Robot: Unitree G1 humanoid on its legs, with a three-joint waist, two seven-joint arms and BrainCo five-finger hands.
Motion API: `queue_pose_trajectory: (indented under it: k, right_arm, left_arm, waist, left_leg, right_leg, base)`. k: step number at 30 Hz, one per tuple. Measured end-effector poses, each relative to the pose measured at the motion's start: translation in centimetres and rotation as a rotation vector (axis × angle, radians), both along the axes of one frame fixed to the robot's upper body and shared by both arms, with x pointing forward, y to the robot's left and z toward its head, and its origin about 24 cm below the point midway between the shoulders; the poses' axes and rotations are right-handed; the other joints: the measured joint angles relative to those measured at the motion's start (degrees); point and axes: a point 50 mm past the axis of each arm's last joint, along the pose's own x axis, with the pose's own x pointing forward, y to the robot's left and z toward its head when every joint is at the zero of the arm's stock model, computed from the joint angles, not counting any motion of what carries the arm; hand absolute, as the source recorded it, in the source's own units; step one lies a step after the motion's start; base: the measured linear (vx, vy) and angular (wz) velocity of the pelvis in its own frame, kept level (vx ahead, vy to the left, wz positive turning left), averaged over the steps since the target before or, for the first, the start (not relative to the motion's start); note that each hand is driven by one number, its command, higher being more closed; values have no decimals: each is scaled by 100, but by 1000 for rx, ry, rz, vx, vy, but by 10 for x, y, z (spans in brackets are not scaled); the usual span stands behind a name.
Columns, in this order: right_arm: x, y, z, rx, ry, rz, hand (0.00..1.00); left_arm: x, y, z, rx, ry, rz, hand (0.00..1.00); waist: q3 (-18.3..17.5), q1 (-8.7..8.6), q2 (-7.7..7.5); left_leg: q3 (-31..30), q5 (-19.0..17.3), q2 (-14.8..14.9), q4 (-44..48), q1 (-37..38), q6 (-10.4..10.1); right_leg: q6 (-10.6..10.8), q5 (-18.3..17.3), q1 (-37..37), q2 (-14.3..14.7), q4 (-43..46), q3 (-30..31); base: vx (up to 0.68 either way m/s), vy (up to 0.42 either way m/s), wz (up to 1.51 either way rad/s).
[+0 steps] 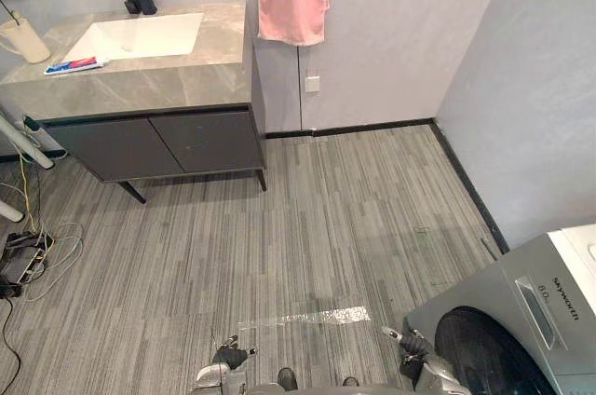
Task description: Organize washtable
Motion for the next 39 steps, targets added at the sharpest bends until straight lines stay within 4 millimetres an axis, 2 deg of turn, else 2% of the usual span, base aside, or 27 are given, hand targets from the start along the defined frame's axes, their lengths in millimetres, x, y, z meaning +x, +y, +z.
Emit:
queue_pose_trajectory:
  k: [3, 12, 25, 30, 32, 33, 34, 35, 36, 37, 39]
  right_arm:
    - [-3, 0, -1, -10, 11, 14, 0]
    - [-15, -2, -4, -14, 40, 0, 0]
    - [-16, -1, -5, -7, 43, -5, 0]
    - [-11, -2, -3, -4, 32, -14, 0]
    - [-9, -2, -3, 21, 15, -75, 0]
    - [-9, -5, -2, 30, 5, -113, 0]
    - [-4, -5, 0, 36, -21, -133, 0]
    - [-5, -5, 0, 38, -24, -135, 0]
    - [-7, -3, -1, 42, -16, -136, 0]
    - [-9, -3, -1, 44, -13, -143, 0]
    - [-10, -4, -1, 44, -15, -147, 0]
  left_arm:
    - [-7, -5, -2, -12, 19, 6, 0]
    - [-11, -3, -3, -13, 25, 46, 0]
    - [-11, -1, -3, 4, 26, 61, 0]
    - [-11, 3, -3, -8, 18, 125, 0]
    - [-8, 6, -1, -5, 1, 133, 0]
    - [-2, 6, 0, -8, -12, 135, 0]
    - [-1, 11, 1, 6, -14, 135, 0]
    - [0, 14, 2, 14, -18, 134, 0]
    - [0, 17, 3, 20, -18, 139, 0]
    - [0, 23, 3, 30, -19, 159, 0]
    - [-2, 25, 3, 34, -11, 168, 0]
  waist:
    - [4, -96, 40]
    - [-5, -98, 26]
    - [-22, -96, -49]
    - [8, -61, -78]
    - [78, 43, -141]
    - [232, 65, -137]
    - [327, 56, -140]
    - [362, 31, -201]
    - [429, -4, -282]
    - [467, 17, -315]
    - [479, -10, -291]
  left_leg:
    - [-4, 1, 2, 0, 3, 1]
    - [-20, 4, -3, -2, 20, 5]
    - [-43, 0, -2, -2, -96, 4]
    - [19, -25, -7, 0, -271, 36]
    - [128, -200, -42, 4, -227, 79]
    - [128, -289, -30, 4, -135, 121]
    - [85, -333, -49, 16, -46, 180]
    - [44, -363, -64, 49, -5, 190]
    - [2, -482, -37, 132, 54, 173]
    - [-14, -604, 34, 214, 147, 138]
    - [-12, -773, 172, 287, 249, 53]
  right_leg:
    - [2, -1, -6, 0, 31, -11]
    - [3, -2, 1, -6, 62, -38]
    - [2, -1, -44, 4, -55, -61]
    - [49, -40, -279, -5, 78, 0]
    - [331, -528, -715, -87, 1051, 82]
    - [518, -674, -1196, -127, 2227, 42]
    - [404, -620, -2022, -290, 3808, -154]
    - [324, -667, -2251, -391, 4275, -265]
    - [283, -792, -2522, -593, 4648, -510]
    - [285, -842, -2670, -708, 4472, -721]
    - [306, -790, -2774, -703, 3683, -851]
  base:
    - [-56, -19, 1]
    - [-25, -9, 0]
    - [2, -11, 0]
    - [5, -15, -8]
    - [46, 32, -24]
    - [50, 53, -9]
    - [60, 35, 6]
    - [138, 41, 23]
    - [190, 42, 18]
    - [192, 46, 8]
    - [266, 4, -2]
